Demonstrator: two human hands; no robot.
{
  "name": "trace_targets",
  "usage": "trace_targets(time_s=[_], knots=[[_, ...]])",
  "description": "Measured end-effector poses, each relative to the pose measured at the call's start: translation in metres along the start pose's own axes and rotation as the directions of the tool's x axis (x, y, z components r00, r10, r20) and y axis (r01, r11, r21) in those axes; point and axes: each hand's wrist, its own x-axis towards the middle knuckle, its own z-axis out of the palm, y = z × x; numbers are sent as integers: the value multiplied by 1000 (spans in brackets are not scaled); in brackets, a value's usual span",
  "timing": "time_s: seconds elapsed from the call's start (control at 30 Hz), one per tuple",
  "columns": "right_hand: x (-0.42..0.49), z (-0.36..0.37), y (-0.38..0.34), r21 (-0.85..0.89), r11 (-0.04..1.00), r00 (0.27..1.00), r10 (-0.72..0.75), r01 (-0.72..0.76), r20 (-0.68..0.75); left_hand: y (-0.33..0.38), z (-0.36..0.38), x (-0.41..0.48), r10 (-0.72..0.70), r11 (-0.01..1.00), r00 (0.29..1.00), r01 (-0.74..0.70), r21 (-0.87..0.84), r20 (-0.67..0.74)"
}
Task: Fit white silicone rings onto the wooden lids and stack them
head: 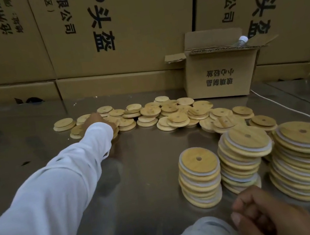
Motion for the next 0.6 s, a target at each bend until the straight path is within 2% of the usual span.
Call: trace_targets(time_s=[0.1, 0.2, 0.3, 0.37, 0.5, 0.6], knots=[[4, 1, 3, 88, 996, 994, -16, 25, -105, -1, 5, 2, -23, 1000, 997, 22, -15, -78], [4, 2, 8, 116, 993, 994, -12, 25, -112, 1, 5, -5, 11, 1000, 993, -12, -9, -120], [4, 0, 8, 106, 993, 994, -35, 47, -106, 9, -8, -22, 100, 995, 982, -102, -5, -161], [4, -1, 6, 116, 992, 996, -31, 40, -84, 17, -22, -41, 211, 974, 961, -222, -42, -176], [4, 0, 5, 149, 980, 980, -107, 133, -167, 30, -49, -108, 447, 806, 852, -516, -289, -274], [2, 5, 3, 244, 952, 949, -107, 183, -296, 26, -55, -172, 559, 658, 771, -637, -402, -307]])
